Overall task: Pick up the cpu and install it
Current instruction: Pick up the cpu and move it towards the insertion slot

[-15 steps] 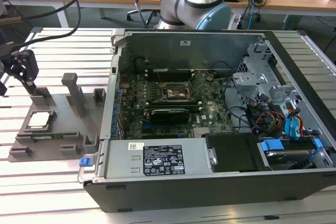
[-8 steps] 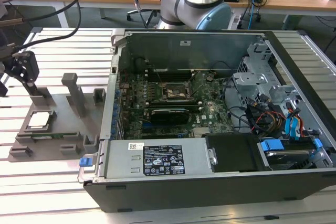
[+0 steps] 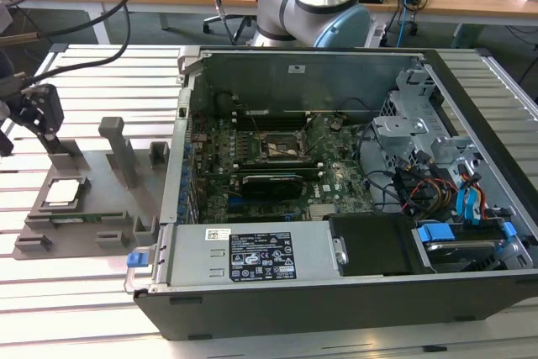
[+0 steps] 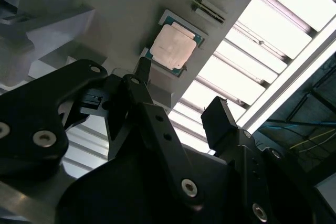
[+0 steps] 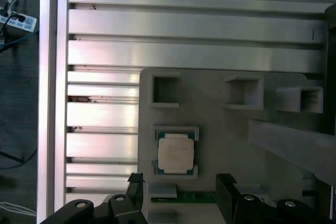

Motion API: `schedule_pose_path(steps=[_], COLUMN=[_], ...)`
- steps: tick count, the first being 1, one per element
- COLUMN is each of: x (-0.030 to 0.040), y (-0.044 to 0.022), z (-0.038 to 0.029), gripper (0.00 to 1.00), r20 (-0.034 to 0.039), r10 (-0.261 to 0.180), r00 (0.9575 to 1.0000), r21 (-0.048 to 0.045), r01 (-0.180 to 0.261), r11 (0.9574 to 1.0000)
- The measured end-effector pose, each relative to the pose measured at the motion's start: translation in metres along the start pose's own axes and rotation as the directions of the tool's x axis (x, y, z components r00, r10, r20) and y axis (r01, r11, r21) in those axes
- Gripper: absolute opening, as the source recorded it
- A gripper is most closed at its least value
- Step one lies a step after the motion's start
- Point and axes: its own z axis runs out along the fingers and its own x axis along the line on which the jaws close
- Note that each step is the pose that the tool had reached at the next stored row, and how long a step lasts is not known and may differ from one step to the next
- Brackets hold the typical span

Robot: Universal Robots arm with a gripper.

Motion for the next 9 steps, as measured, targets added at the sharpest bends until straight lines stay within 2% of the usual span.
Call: schedule_pose_path(steps=[9], x=[0.0002], y=[0.0001], z=[0.0053], gripper=[0.66], r20=[0.0000], r10=[0.000], r00=[1.0000], r21=[0.0000], r01=[0.000], r11=[1.0000])
